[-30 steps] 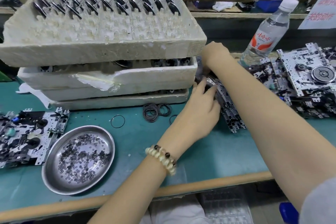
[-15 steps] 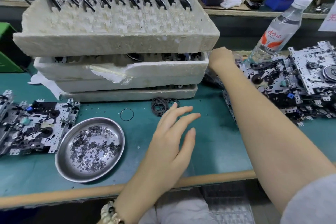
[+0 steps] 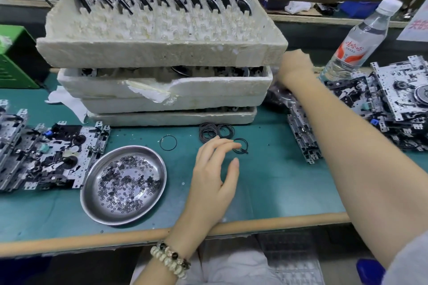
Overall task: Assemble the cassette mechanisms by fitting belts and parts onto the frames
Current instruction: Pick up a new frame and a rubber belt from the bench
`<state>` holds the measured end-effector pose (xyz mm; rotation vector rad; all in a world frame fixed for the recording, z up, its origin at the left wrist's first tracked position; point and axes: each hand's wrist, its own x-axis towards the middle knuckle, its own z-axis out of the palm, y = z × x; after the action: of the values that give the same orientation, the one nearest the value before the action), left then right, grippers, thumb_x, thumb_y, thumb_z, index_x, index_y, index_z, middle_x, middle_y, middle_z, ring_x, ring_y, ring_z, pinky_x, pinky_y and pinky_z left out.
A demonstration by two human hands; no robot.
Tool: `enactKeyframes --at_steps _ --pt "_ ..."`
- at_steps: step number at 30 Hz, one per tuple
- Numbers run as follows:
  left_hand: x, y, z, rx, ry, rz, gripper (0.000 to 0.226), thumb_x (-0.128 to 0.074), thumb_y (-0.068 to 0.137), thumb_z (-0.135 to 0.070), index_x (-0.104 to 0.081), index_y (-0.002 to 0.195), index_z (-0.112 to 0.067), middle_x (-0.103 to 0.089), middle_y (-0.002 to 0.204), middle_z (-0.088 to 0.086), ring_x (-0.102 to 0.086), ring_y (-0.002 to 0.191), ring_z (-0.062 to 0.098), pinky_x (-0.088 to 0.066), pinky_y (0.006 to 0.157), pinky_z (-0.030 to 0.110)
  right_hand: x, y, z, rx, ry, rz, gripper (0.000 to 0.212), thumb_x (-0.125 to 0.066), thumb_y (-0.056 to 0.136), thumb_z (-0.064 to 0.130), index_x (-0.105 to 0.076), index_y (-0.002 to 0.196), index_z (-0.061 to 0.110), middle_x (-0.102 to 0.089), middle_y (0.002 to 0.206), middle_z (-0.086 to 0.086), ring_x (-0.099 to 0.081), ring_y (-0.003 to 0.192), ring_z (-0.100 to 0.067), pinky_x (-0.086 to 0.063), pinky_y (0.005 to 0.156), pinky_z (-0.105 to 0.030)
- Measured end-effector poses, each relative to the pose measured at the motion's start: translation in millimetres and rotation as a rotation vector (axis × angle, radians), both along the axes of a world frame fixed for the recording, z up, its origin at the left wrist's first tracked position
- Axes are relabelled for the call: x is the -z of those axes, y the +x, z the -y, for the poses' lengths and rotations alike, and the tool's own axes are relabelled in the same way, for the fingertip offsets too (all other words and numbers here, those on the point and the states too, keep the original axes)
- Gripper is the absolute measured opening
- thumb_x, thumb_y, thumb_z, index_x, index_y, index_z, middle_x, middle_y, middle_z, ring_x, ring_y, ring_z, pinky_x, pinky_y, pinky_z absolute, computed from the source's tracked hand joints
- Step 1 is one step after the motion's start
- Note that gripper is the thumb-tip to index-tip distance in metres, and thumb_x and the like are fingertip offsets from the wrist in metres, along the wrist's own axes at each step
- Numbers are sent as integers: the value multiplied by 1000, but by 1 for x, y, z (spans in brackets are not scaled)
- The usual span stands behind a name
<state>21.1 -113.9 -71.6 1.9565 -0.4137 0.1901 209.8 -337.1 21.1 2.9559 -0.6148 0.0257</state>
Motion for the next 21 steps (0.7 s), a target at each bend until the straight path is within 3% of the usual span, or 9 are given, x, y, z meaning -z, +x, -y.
enactKeyframes --at_steps 3,5,8,12,17,21 --pt "0 0 -2 -18 -31 6 24 -57 93 -11 -69 114 -12 -63 118 -4 -52 126 17 -35 111 25 -28 -2 6 67 89 -114 41 -81 76 11 -63 107 -7 -58 84 -16 -61 82 -33 -48 68 -38" --pt "1 0 -2 -15 -26 13 23 -57 93 -11 -69 112 -13 -63 117 -5 -52 125 19 -35 110 26 -41 -5 10 71 84 -178 48 -88 68 21 -64 102 -3 -58 79 -13 -59 74 -30 -49 64 -35" --pt "1 0 -1 -12 -15 23 21 -58 92 -12 -70 110 -14 -63 116 -6 -52 125 17 -34 110 24 -52 -5 21 70 161 -201 42 -87 68 20 -66 96 -3 -68 85 -14 -68 79 -29 -58 77 -37" --pt "1 0 -1 -14 -7 37 20 -60 92 -13 -70 108 -15 -62 114 -9 -52 123 14 -32 108 18 -64 -6 30 85 227 -233 36 -88 65 14 -70 91 -4 -72 91 -15 -72 84 -28 -57 89 -42" --pt "1 1 -1 -20 -4 27 19 -60 91 -14 -71 106 -15 -62 113 -8 -52 123 14 -32 108 18 -77 -9 40 109 202 -222 22 -83 72 19 -73 80 1 -75 72 -7 -73 74 -20 -56 89 -38" --pt "1 0 -1 -16 -5 18 18 -60 91 -15 -72 105 -15 -62 113 -9 -53 123 15 -33 108 19 -90 -18 50 139 256 -170 14 -80 71 18 -71 70 7 -74 66 -4 -71 58 -8 -53 74 -27"
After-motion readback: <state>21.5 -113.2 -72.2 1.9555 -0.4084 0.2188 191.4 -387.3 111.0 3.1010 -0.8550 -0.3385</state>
